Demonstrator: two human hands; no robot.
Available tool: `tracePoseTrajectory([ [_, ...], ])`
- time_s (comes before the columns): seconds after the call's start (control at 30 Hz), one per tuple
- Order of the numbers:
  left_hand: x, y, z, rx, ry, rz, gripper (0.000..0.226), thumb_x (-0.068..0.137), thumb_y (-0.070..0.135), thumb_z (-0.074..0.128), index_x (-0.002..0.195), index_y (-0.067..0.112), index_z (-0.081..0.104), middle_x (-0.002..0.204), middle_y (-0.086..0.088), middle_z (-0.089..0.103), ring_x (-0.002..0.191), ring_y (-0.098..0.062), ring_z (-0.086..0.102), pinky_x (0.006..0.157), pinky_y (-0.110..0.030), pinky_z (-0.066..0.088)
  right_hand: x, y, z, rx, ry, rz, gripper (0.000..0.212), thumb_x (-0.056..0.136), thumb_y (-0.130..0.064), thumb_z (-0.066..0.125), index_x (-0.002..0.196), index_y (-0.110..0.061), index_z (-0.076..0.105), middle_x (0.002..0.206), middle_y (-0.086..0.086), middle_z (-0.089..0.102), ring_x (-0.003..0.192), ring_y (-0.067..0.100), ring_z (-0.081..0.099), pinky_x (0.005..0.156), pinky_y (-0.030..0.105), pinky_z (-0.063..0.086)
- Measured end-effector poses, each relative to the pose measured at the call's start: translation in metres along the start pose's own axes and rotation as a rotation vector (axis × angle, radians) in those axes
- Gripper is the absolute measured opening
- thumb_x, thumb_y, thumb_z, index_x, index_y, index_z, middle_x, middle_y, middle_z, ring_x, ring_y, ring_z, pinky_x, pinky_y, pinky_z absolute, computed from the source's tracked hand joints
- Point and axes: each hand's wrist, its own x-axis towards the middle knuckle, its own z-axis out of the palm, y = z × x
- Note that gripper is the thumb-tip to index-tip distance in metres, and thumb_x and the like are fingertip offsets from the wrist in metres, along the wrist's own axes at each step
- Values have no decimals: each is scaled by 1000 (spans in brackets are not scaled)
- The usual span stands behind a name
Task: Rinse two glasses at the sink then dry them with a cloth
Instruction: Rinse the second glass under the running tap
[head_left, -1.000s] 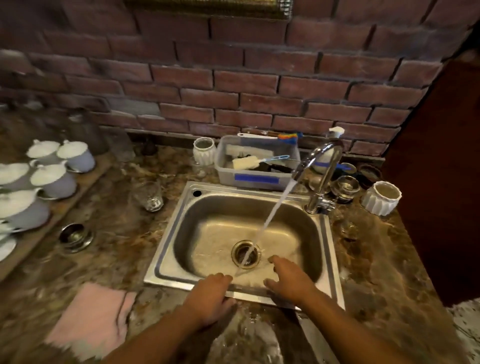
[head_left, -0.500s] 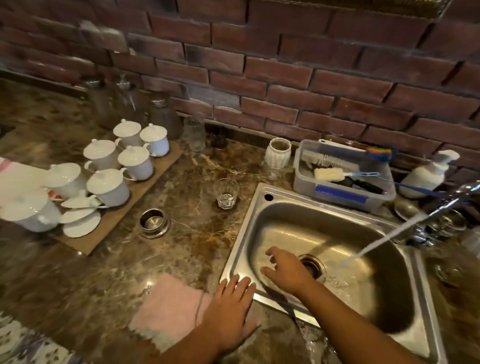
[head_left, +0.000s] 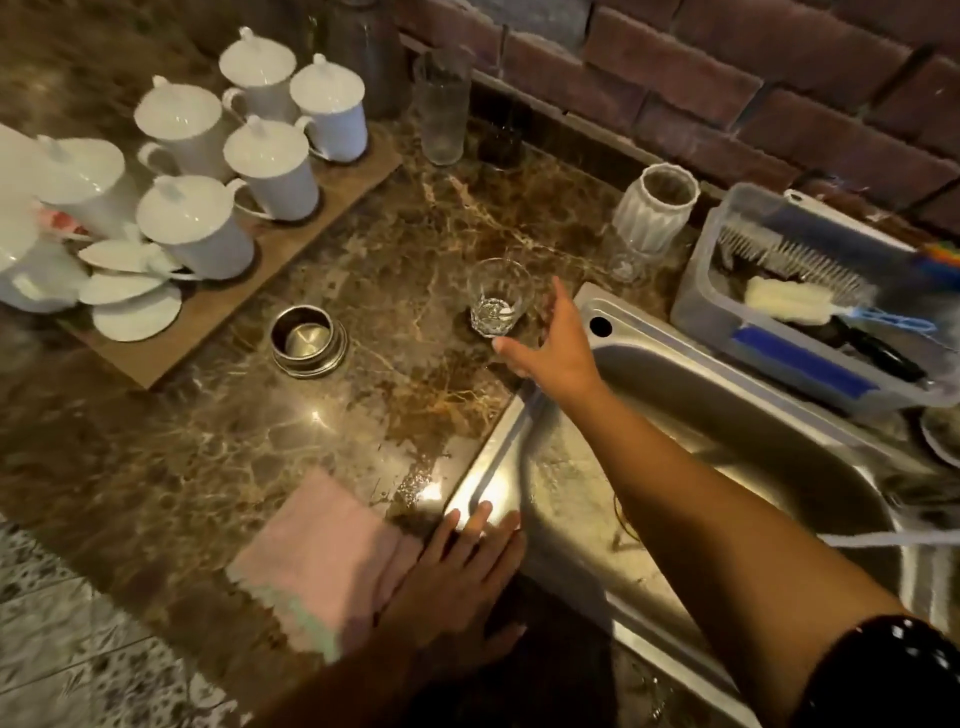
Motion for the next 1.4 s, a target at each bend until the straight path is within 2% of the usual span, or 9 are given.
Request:
tracePoseTrajectory([
  [0.17, 0, 1, -1, -11, -7, -19, 90, 82, 70, 50, 153, 15, 40, 163, -8, 34, 149, -35, 32, 120, -54, 19, 24, -6, 17, 201, 2, -4, 118, 64, -41, 87, 155, -32, 12, 158, 3, 34, 144, 20, 36, 120, 46, 32],
  [0.37, 1, 0, 8, 24, -51, -17, 92, 83, 73, 47, 154, 15, 39, 163, -8, 35, 150, -36, 29, 117, -56, 18, 34, -9, 24, 205, 21, -53, 89, 75, -23, 86, 146, -23, 32, 147, 3, 50, 135, 17, 46, 116, 37, 37],
  [0.53, 2, 1, 14, 31, 2, -14, 87, 86, 73, 43, 151, 15, 44, 160, -7, 39, 148, -35, 33, 114, -57, 24, 18, -9, 17, 254, 34, -59, 84, 75, -18, 86, 143, -19, 36, 141, 3, 54, 130, 14, 49, 107, 25, 38],
  [0.7, 2, 4, 3, 60, -17, -5, 88, 84, 71, 47, 149, 12, 46, 159, -12, 40, 146, -39, 37, 115, -57, 18, -28, -1, -8, 273, 97, -46, 84, 71, -25, 88, 139, -25, 40, 135, -1, 57, 124, 18, 55, 106, 36, 47],
  [0.83, 1, 7, -7, 63, -50, -33, 87, 84, 69, 48, 151, 13, 45, 159, -11, 39, 148, -34, 31, 116, -54, 16, -90, 4, -40, 298, 159, -38, 77, 72, -19, 88, 134, -25, 44, 129, -3, 57, 120, 16, 56, 97, 24, 46],
  [1.0, -4, 11, -12, 85, -61, -49, 83, 91, 67, 42, 154, 13, 39, 161, -10, 36, 149, -32, 29, 116, -53, 16, -170, 21, -77, 220, 216, 11, 77, 71, -23, 88, 134, -29, 43, 130, -6, 58, 120, 14, 56, 104, 38, 48],
  [1.17, -3, 19, -27, 76, -87, -66, 81, 95, 66, 32, 159, 16, 27, 167, -7, 20, 154, -34, 16, 123, -49, 3, -228, 45, -113, 177, 226, 81, 82, 73, -23, 87, 140, -26, 40, 135, -2, 56, 121, 17, 54, 97, 31, 46],
  [1.3, 16, 36, -48, -33, -86, -164, 59, 89, 53, 31, 135, 25, 56, 146, -3, 49, 134, -28, 45, 112, -48, 36, -253, 67, -138, 248, 275, 126, 77, 74, -21, 87, 136, -27, 42, 129, -2, 58, 115, 18, 58, 66, 10, 50],
  [1.4, 45, 54, -65, -168, -35, -194, 37, 95, 41, 51, 125, 23, 63, 133, 0, 57, 120, -21, 54, 102, -40, 46, -260, 81, -151, 304, 322, 150, 78, 71, -22, 89, 135, -29, 45, 124, -5, 60, 115, 16, 58, 72, 12, 46],
])
